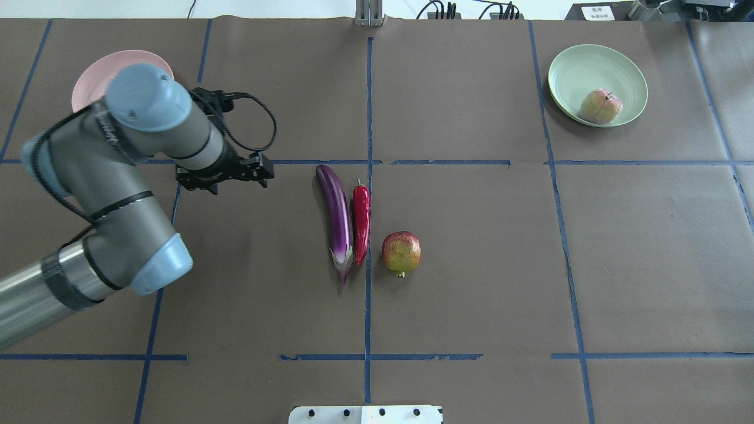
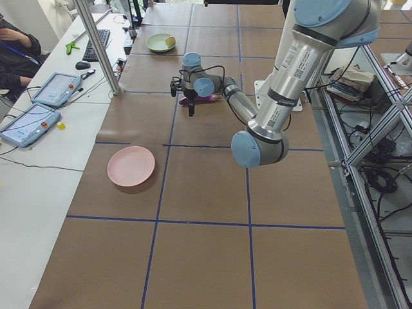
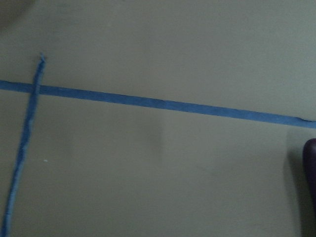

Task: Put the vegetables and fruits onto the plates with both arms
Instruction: 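Reach the left gripper down and grasp the purple eggplant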

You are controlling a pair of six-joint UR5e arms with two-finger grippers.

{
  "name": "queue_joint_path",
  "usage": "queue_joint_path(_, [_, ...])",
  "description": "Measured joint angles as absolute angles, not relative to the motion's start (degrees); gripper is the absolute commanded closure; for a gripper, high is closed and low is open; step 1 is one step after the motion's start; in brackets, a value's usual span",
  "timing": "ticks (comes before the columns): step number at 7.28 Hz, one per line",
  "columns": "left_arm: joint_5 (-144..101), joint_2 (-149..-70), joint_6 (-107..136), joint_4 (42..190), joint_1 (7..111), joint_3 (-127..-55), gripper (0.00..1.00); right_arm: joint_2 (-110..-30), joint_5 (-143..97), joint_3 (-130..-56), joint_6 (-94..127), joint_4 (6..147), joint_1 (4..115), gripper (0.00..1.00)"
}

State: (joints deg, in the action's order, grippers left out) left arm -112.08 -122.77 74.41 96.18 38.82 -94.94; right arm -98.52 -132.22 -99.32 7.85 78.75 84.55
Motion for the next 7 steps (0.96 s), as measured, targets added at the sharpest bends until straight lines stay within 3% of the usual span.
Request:
queue_joint_path(4, [-105.59,-134.34,85.87,96.51,32.28,-84.23,0.11,-98.30,-132.19,-99.30,7.82,78.77,84.54,0.00])
queue_joint_path(7, [-103.80,-136.16,87.06,96.74,30.13,-81.06,0.31,-98.35,-132.26,-99.20,7.82,78.83,84.49,0.00])
